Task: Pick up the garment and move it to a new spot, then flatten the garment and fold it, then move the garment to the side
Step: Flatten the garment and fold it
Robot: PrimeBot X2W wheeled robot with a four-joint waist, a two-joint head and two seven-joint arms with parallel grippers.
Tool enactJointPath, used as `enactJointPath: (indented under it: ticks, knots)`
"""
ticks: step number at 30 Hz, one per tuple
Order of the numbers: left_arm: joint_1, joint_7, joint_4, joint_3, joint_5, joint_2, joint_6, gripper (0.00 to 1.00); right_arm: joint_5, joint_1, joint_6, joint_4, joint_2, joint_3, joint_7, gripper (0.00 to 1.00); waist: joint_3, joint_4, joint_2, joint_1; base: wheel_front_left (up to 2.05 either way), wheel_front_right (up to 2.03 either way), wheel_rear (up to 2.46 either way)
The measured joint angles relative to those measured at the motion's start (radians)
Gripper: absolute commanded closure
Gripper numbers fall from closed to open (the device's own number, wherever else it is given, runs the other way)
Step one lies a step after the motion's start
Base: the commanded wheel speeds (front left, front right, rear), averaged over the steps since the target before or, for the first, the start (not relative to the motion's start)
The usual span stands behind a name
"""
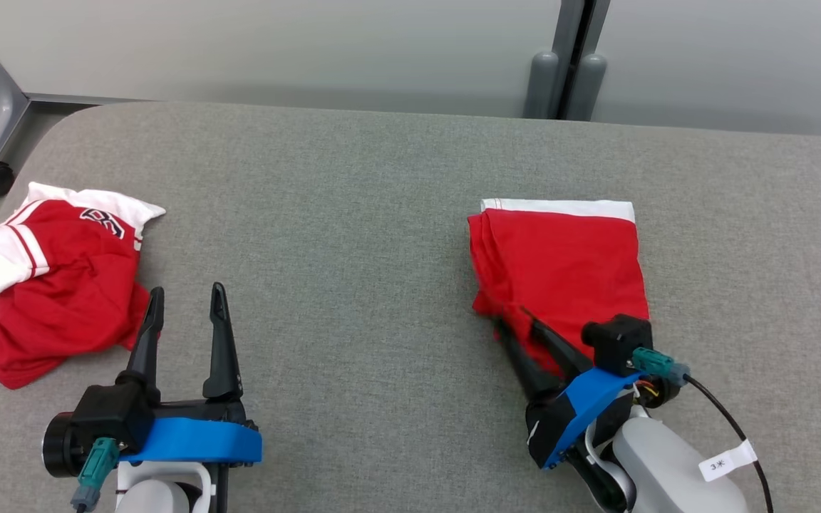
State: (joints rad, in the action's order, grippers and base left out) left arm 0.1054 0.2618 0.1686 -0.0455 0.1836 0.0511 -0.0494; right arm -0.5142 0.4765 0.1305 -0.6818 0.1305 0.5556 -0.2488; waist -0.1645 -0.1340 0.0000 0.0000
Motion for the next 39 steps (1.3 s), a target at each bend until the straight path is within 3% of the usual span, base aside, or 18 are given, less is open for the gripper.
enactJointPath:
  ticks: [10,19,30,39]
  knots:
    - [-0.007,0.0,0.014,0.002,-0.011,0.0,-0.004,0.0,-0.004,-0.023,0.0,0.098,0.012,0.054,-0.012,0.0,0.021,0.047,0.0,0.0,0.0,0.0,0.0]
    - [-0.022,0.0,0.029,0.02,-0.025,0.001,-0.008,0.0,0.094,-0.131,0.0,0.235,0.036,-0.149,-0.013,0.0,0.057,0.122,0.0,0.0001,0.0,0.0,0.0]
    - [-0.045,0.0,0.057,0.04,-0.027,0.012,0.0,0.0,0.202,-0.269,0.0,0.349,-0.005,-0.431,-0.014,0.0,0.103,0.178,0.0,0.0,0.0,0.0,0.0]
    - [-0.08,-0.009,0.046,0.048,-0.032,0.035,0.018,0.0,0.262,-0.366,0.0,0.429,-0.051,-0.527,0.002,0.0,0.134,0.171,0.0,0.0,0.0,0.0,0.0]
